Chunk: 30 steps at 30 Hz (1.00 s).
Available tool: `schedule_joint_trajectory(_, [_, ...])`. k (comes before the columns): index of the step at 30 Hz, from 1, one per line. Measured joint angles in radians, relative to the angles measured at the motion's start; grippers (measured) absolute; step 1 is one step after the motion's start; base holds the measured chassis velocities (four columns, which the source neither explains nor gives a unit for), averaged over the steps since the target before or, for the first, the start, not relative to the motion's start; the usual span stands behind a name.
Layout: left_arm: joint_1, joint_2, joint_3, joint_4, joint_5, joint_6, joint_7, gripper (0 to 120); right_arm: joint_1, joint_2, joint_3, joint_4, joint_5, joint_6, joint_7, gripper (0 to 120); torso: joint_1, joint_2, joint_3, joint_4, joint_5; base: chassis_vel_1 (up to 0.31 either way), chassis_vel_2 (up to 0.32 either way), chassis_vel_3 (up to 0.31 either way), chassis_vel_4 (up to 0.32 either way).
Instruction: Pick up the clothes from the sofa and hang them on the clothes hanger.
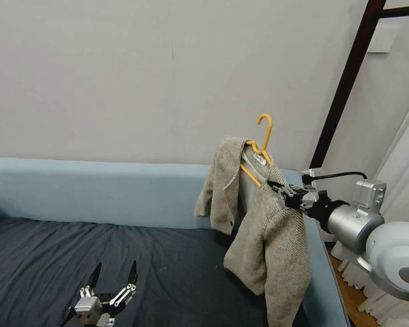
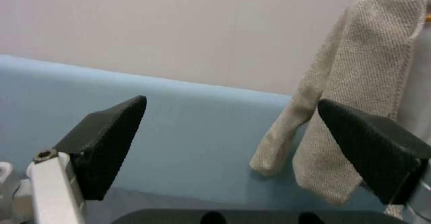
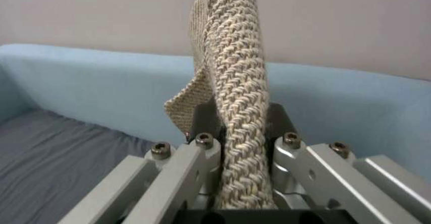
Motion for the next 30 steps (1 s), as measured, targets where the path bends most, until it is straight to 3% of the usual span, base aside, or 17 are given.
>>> schedule_joint_trajectory(11, [0.0,0.001,0.005,0.0,0.014,-0.006,0.007,100,-0.012,-0.02,0.072,0.031,0.079,-0.026,0.096,8,0.0,0.0,0.0,0.0002,-0.0001,0.0,0.0,0.0,0.0])
schedule_joint_trajectory(21, [-0.004,0.003,0.008,0.001,0.013,-0.005,0.007,100,-0.008,-0.074,0.279,-0.028,0.276,-0.11,0.293,8,0.0,0.0,0.0,0.0,0.0,0.0,0.0,0.0,0.0])
schedule_joint_trajectory(30, [-0.006,0.003,0.009,0.002,0.012,-0.003,0.007,100,-0.009,-0.127,0.392,-0.106,0.419,-0.218,0.452,8,0.0,0.0,0.0,0.0,0.0001,0.0,0.0,0.0,0.0])
